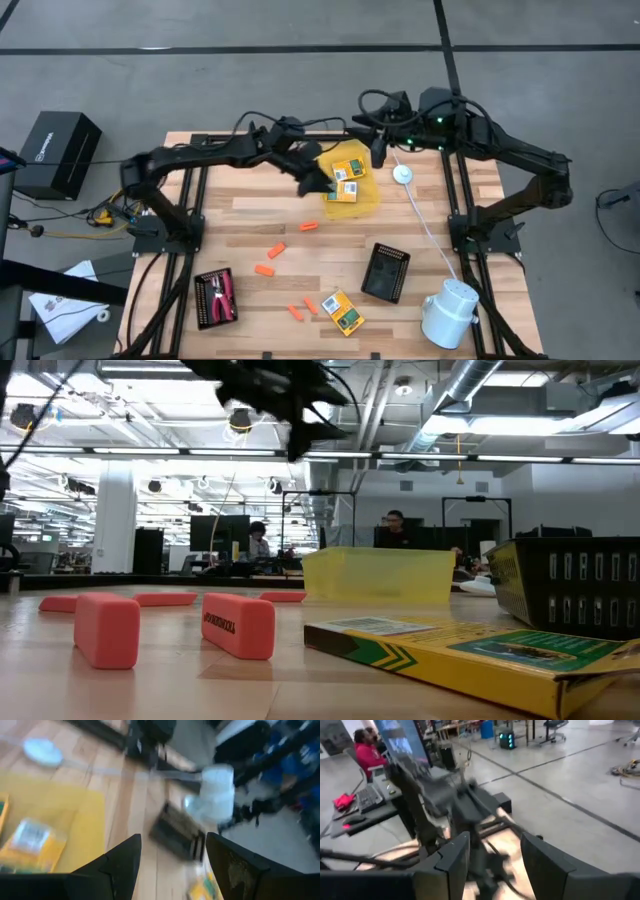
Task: Pick & Place School Supplies
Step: Put the yellow crayon box into the yellow bin
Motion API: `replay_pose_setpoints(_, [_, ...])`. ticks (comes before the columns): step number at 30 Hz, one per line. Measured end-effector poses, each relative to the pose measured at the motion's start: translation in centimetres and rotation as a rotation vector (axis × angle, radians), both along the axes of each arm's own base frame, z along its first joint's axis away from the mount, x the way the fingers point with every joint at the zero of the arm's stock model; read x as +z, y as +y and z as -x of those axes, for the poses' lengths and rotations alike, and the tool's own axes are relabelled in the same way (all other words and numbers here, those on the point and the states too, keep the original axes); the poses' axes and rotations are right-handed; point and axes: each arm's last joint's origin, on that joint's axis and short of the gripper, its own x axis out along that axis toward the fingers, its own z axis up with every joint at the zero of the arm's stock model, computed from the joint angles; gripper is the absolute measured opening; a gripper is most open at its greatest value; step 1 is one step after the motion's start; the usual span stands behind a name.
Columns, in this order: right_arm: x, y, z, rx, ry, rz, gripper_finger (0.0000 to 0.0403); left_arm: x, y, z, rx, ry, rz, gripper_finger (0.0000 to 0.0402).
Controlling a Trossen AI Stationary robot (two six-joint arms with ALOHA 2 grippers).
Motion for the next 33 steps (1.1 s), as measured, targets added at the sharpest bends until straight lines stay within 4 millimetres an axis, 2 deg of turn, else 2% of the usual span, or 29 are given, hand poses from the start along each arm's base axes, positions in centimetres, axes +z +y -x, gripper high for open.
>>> replay_pose_setpoints(6, [-1.2,2.1,0.1,0.046,0.110,-0.115,0.0165,3.1,-4.1,3.9,0.025,0.108,-0.153,0.0220])
replay_pose_setpoints(13, [-3.7,8.1,-0.5,0.150,0.284,-0.367,0.0160,5.7,-6.5,7.7,0.170,0.144,-0.230,0.0220])
replay_pose_setpoints(19, [-5.9,15.5,-2.1,0.199,0.338,-0.654,0.0160,6.4,-7.3,10.3,0.214,0.096,-0.238,0.0220])
replay_pose_setpoints(24, [-10.5,23.1,-4.5,0.062,0.372,-0.890,0.0160,5.4,-7.8,12.2,0.179,0.096,-0.232,0.0220])
replay_pose_setpoints(28, [-14.3,28.7,-6.4,-0.019,0.311,-1.130,0.0164,5.0,-8.6,13.8,0.118,0.053,-0.210,0.0220])
replay_pose_setpoints(33, [-18.1,33.6,-7.8,-0.105,0.196,-1.340,0.0166,4.7,-9.4,15.4,0.087,0.003,-0.212,0.0220])
